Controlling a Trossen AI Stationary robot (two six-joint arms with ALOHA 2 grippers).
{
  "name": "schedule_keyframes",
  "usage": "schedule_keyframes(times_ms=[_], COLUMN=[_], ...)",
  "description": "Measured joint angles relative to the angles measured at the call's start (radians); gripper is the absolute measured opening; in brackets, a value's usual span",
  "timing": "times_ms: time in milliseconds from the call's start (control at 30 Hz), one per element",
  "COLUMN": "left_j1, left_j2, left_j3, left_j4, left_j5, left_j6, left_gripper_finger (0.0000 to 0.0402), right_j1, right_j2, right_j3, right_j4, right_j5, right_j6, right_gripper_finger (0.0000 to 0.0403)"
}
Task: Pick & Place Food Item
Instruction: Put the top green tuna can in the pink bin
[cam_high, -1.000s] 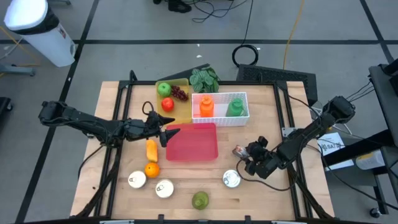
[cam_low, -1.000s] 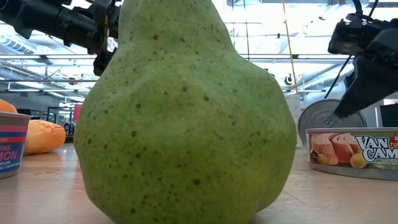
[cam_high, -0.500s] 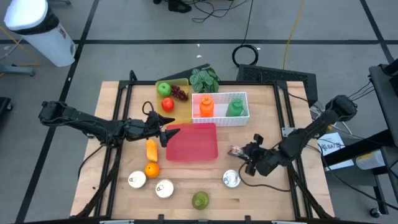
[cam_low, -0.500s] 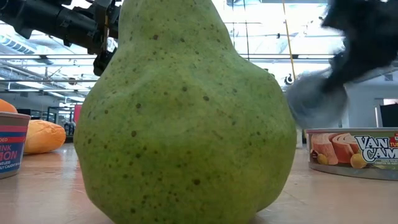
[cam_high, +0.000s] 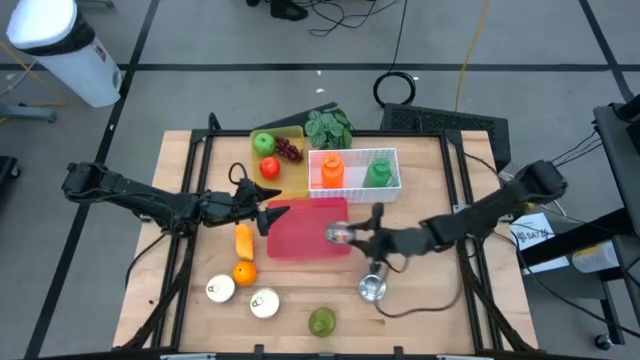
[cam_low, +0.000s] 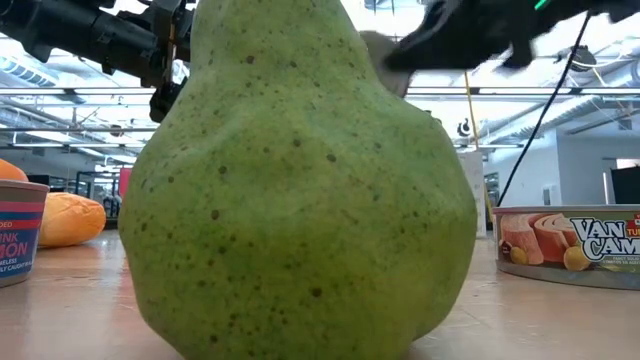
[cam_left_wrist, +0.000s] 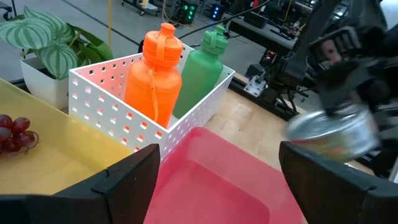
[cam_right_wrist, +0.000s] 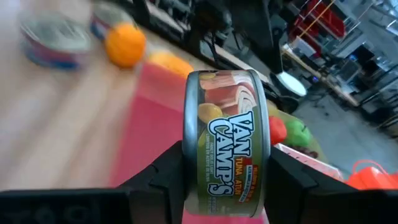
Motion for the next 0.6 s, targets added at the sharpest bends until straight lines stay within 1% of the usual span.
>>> schedule_keyframes(times_ms=[133, 267, 400, 533, 567, 600], left_j1=[0.0, 0.0, 0.0, 0.0, 0.0, 0.0], left_j2=[0.0, 0.0, 0.0, 0.0, 0.0, 0.0], left_j3=[0.0, 0.0, 0.0, 0.0, 0.0, 0.0], left_j4=[0.0, -0.001, -0.001, -0.002, -0.003, -0.004], left_j5=[0.0, 0.0, 0.0, 0.0, 0.0, 0.0], left_j6=[0.0, 0.001, 0.007, 0.007, 0.007, 0.006], left_gripper_finger=[0.034, 0.034, 0.034, 0.034, 0.034, 0.034], right_j1=[-0.089, -0.144, -0.164, -0.168, -0.168, -0.168], right_j2=[0.116, 0.208, 0.278, 0.315, 0.317, 0.321], right_j3=[0.0, 0.0, 0.0, 0.001, 0.001, 0.001], right_j4=[0.055, 0.082, 0.092, 0.129, 0.13, 0.132], right_j5=[-0.007, -0.007, -0.01, -0.008, -0.008, -0.005], right_j6=[-0.116, -0.195, -0.257, -0.293, -0.299, -0.3], right_gripper_finger=[0.0144, 0.0144, 0.0144, 0.0144, 0.0148, 0.0161])
